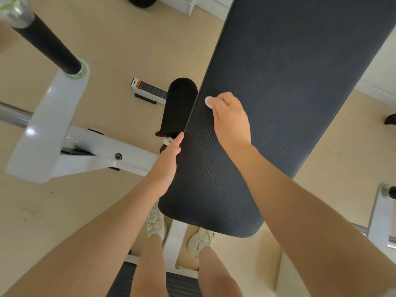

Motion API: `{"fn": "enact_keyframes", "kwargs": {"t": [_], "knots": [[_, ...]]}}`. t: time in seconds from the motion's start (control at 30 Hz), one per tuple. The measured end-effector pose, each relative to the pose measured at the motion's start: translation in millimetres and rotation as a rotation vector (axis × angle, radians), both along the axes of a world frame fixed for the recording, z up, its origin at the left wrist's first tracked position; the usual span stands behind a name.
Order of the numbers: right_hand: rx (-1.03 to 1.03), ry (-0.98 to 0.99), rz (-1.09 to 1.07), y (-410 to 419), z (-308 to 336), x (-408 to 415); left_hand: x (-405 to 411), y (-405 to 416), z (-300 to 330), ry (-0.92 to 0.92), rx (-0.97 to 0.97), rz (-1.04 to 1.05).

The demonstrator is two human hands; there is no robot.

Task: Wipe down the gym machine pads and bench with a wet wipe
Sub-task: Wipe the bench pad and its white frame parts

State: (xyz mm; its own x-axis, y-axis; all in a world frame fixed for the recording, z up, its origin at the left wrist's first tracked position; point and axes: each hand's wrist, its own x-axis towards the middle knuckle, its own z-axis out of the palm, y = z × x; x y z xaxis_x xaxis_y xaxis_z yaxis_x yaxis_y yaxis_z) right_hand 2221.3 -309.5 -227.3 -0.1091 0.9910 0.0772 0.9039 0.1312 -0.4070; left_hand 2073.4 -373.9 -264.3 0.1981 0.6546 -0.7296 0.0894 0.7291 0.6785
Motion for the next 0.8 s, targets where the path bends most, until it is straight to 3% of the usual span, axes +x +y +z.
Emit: {"fn": "enact_keyframes", "kwargs": {"t": [0.07, 0.23, 0.33, 0.4, 0.53, 0.67, 0.8], "knots": [[-0.108, -0.018, -0.005, -9.1, -7.6, -2.3, 0.4, -4.6, 1.7, -0.005, -0.009, 0.001], [-0.305, -0.117, 0.249, -93.0, -31.6, -6.8, -12.1, -14.5, 1.9, 0.03, 0.118, -0.137], [-0.425, -0.099, 0.279, -115.3, -31.7, 1.4, -0.8, -12.2, 23.9, 0.189, 0.136, -0.242], [-0.354, -0.063, 0.229, -104.7, -25.1, 8.2, 1.2, -14.5, 30.7, 0.247, 0.194, -0.29], [-0.015, -0.008, 0.012, -46.2, -10.5, 27.5, 7.6, -12.4, 26.9, 0.466, 0.305, -0.459], [-0.078, 0.004, -0.035, -21.3, -7.3, 21.6, 10.3, -18.9, 18.2, 0.59, 0.404, -0.533], [-0.239, 0.071, 0.038, -69.5, -25.4, 9.1, 6.4, -16.9, 17.9, 0.647, 0.421, -0.586]]}}
